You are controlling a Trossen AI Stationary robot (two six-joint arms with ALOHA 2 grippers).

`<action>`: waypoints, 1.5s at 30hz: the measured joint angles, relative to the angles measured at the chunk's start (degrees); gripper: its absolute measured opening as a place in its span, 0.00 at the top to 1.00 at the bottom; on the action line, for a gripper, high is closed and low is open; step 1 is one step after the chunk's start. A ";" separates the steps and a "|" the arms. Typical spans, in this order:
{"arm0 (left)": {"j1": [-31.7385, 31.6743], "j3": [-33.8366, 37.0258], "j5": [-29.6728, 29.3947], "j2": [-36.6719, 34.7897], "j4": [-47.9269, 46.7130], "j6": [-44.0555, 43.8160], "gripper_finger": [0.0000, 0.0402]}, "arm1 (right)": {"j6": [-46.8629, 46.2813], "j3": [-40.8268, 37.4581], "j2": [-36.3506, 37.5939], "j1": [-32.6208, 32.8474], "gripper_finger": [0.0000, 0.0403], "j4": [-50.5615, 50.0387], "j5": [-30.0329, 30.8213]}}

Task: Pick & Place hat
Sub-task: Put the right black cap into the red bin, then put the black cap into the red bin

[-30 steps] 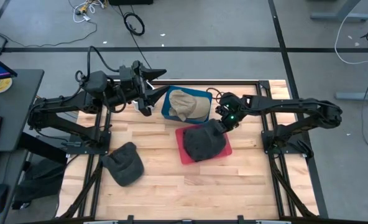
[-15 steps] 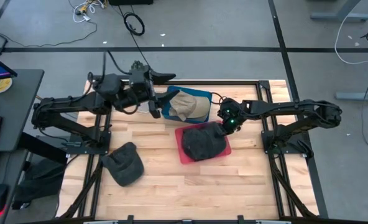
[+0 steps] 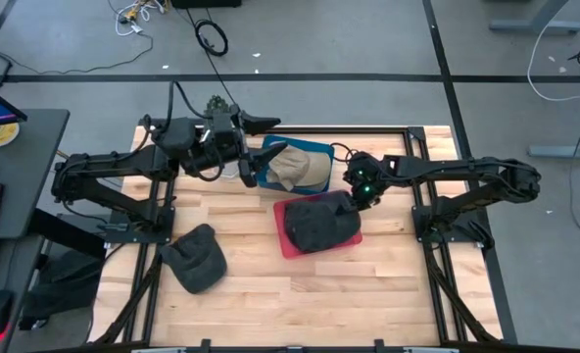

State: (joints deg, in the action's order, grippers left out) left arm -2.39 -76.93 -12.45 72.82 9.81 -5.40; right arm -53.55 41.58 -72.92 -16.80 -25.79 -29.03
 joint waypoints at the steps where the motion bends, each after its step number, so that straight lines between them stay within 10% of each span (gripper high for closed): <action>1: 0.00 0.00 0.00 0.00 -0.09 -0.01 0.25 | 0.01 0.00 0.52 0.00 0.24 -1.18 0.09; 17: 0.37 0.00 0.00 -0.04 -0.64 0.56 0.25 | -2.77 0.02 17.85 0.00 0.34 -18.01 10.34; 30: 0.66 -0.04 3.22 -0.22 -12.63 -5.03 0.30 | -3.06 0.02 28.30 0.00 0.82 -25.82 14.57; 34: 2.13 -0.04 9.88 -1.53 -22.67 -7.75 0.39 | -1.32 0.02 29.75 0.00 0.98 -25.90 13.67; 45: 8.00 -0.04 27.84 -2.45 -49.09 -15.53 0.90 | -2.62 0.02 29.90 0.00 0.88 -25.95 6.64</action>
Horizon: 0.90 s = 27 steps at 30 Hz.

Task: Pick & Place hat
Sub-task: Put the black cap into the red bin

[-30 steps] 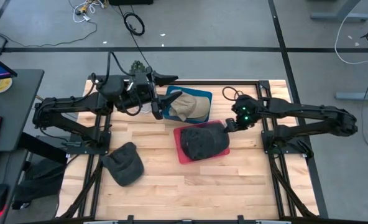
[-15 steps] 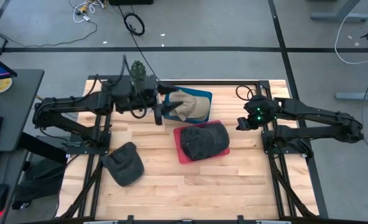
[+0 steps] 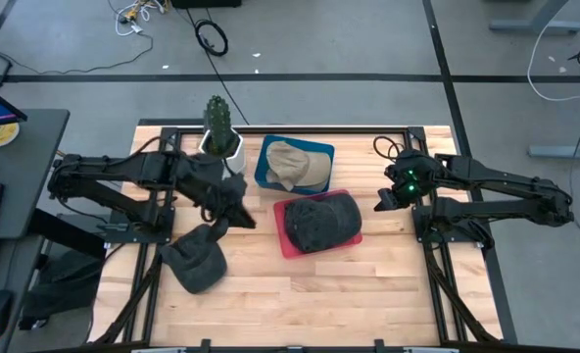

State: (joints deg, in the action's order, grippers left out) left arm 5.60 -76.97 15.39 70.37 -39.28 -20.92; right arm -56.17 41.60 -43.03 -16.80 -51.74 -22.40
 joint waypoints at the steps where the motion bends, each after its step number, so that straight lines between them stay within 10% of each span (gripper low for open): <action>1: 0.61 0.00 0.11 0.01 -2.40 -0.31 0.95 | -0.08 0.00 0.00 0.00 0.88 0.01 -0.04; 13: 4.41 0.00 -8.34 0.11 -31.16 -7.88 0.95 | 8.44 0.00 -0.02 0.00 0.75 0.20 -3.45; 27: 7.59 1.66 -6.64 7.04 -35.07 20.26 0.46 | 18.30 0.00 -0.02 0.02 0.51 2.14 -5.30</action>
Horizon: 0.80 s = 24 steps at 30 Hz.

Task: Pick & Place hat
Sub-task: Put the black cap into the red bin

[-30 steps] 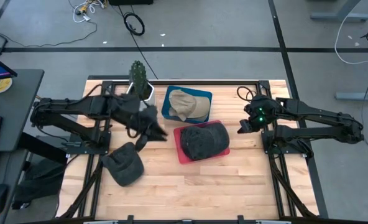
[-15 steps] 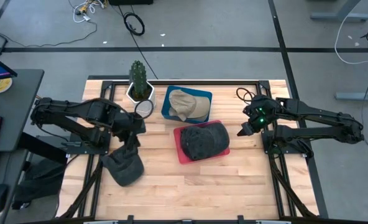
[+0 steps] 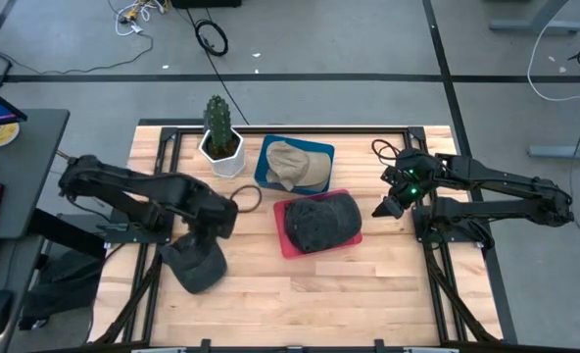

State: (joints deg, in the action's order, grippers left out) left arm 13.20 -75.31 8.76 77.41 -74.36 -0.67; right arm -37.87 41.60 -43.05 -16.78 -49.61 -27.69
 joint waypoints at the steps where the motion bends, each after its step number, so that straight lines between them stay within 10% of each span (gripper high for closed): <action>1: 0.13 0.74 0.00 0.73 -1.47 -0.13 0.44 | 0.22 0.00 0.00 0.00 0.50 0.20 -0.25; 24: -1.47 34.14 0.35 -18.56 7.81 -9.23 0.43 | -6.30 0.00 -1.59 0.02 0.45 3.30 -1.44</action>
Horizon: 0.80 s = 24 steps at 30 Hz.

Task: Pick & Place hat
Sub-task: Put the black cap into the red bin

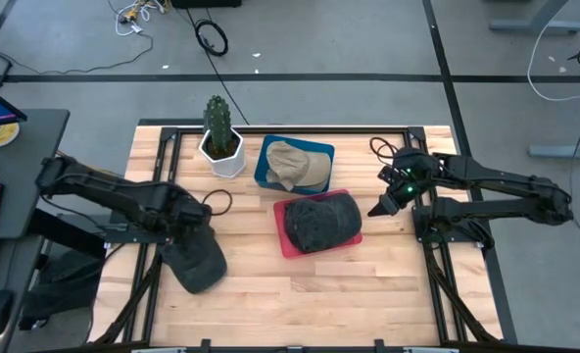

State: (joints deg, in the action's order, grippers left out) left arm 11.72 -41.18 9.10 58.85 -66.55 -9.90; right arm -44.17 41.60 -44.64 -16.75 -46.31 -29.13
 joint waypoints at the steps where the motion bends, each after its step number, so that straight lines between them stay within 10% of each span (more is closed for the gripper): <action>1: 0.00 1.06 0.00 -0.74 0.65 0.03 0.42 | -0.29 0.00 -0.31 0.00 0.45 0.23 -0.25; 24: 0.03 3.24 -5.69 10.06 11.10 -14.63 0.22 | -0.39 0.00 -4.29 0.00 0.45 3.75 -0.48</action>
State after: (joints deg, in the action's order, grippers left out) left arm 11.75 -37.93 3.41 68.91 -55.45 -24.53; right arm -44.56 41.60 -48.93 -16.75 -42.57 -29.61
